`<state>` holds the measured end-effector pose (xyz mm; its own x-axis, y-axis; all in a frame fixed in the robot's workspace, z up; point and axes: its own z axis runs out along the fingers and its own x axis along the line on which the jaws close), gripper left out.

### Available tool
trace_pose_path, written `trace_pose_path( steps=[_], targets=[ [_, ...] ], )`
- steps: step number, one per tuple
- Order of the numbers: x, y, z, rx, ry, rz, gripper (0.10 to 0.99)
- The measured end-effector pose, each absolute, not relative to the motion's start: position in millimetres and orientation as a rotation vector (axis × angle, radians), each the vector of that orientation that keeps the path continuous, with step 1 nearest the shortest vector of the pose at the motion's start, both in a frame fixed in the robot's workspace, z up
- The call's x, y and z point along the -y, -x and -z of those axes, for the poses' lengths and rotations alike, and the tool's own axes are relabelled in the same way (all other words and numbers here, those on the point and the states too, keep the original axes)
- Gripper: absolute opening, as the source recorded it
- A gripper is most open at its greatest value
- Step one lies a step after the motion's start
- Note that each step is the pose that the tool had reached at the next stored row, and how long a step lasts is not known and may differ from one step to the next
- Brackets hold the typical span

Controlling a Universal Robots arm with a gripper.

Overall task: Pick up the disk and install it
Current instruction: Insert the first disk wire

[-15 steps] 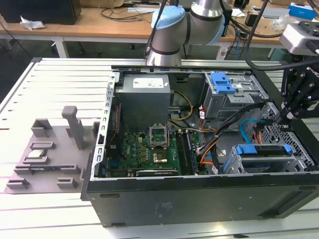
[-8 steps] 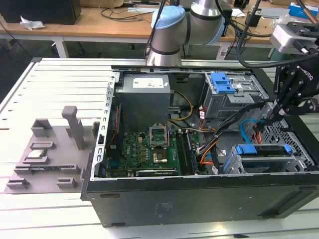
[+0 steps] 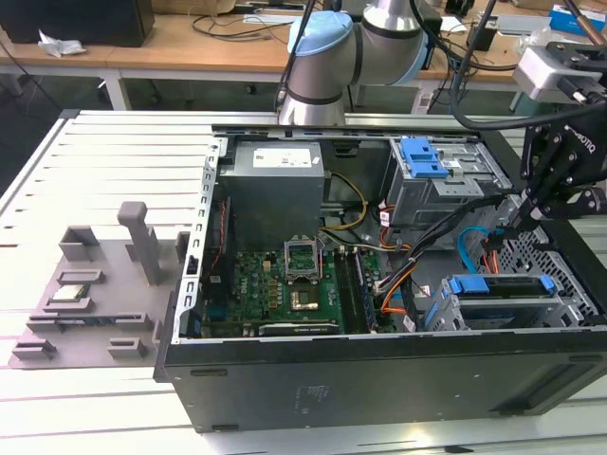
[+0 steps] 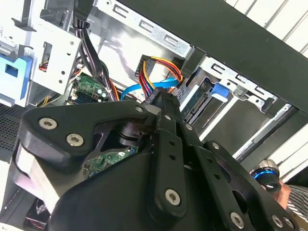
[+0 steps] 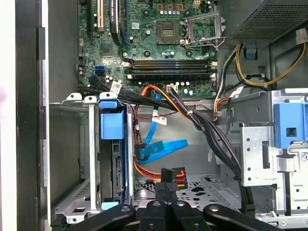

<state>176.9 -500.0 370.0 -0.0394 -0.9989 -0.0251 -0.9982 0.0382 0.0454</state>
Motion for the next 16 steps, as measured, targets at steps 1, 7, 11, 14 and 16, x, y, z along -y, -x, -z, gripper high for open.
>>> trace_pose_path(
  steps=[1, 7, 11, 14, 16],
  targets=[
    [500, -177, -370, 2.254, -2.168, 0.078, 0.114],
    [500, -177, -369, 2.254, -2.168, 0.079, 0.302],
    [500, -177, -364, 2.253, -2.167, 0.076, 0.302],
    [500, -177, -361, 2.252, -2.166, 0.074, 0.302],
    [500, -177, -359, 2.252, -2.166, 0.073, 0.302]
  ],
)
